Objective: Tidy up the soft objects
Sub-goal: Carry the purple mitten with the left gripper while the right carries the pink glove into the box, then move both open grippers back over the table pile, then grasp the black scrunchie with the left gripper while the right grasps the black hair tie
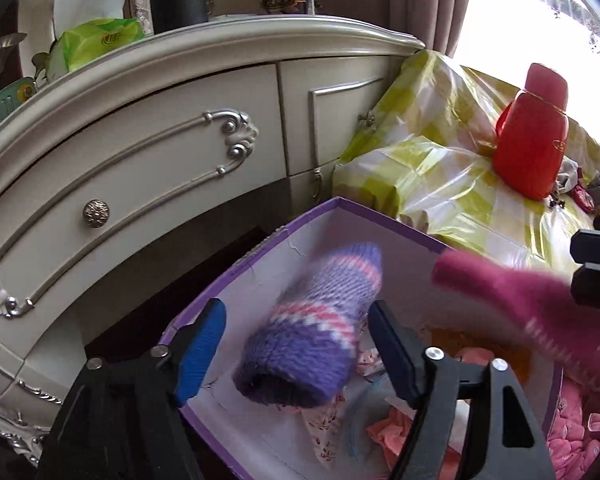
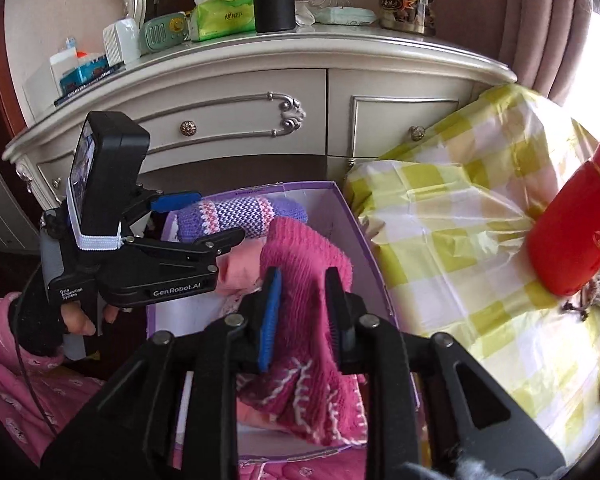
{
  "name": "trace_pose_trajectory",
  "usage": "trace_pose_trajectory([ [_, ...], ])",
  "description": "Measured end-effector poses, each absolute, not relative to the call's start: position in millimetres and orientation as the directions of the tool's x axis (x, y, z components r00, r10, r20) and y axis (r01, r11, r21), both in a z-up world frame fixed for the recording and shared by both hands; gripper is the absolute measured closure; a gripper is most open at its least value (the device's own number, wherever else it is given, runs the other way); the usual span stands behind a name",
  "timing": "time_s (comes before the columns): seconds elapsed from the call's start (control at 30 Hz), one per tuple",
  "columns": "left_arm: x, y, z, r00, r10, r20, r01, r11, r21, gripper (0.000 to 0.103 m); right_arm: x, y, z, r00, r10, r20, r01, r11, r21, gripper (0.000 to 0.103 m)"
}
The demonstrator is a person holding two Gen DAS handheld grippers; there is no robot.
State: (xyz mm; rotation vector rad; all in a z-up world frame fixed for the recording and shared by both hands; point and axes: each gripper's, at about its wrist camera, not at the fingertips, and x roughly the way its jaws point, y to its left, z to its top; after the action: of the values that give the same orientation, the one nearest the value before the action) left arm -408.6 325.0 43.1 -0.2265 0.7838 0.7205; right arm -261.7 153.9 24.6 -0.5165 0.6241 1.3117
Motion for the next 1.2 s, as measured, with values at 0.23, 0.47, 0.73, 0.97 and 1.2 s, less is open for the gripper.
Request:
trace_pose_trajectory([
  [0.23, -360.6, 289.0, 66.8, 0.595, 0.445, -0.669, -0.542, 0.837, 0.074, 0.017, -181.2, 67.2, 36.2, 0.32, 0.718, -0.618, -0.893, 0.447, 0.057, 0.039],
  [0.47, -236.8, 176.5, 49.4, 0.676, 0.055, -0.735, -0.097, 0.995, -0.015, 0.016, -60.6, -85.6, 12.3, 0.615, 0.442, -0.653, -0.534, 0.843, 0.068, 0.035],
  [0.73, -89.6, 41.5, 17.0, 0.642, -0.141, -0.754, 0.151, 0.987, -0.056, 0.016, 59.2, -194.9, -12.2, 0.697, 0.263, -0.667, -0.263, 0.959, 0.103, 0.035],
  [0.97, -41.4, 3.8, -5.1, 0.573, -0.207, -0.793, 0.175, 0.976, -0.128, 0.016, 125.6, -184.8, -39.7, 0.635, 0.232, -0.737, -0.38, 0.924, -0.036, 0.04],
  [1.2, 4.4, -11.8, -8.1, 0.561, -0.204, -0.802, 0.167, 0.977, -0.131, 0.014, 149.6, -183.2, -36.8, 0.613, 0.3, -0.731, -0.461, 0.887, -0.022, 0.056],
])
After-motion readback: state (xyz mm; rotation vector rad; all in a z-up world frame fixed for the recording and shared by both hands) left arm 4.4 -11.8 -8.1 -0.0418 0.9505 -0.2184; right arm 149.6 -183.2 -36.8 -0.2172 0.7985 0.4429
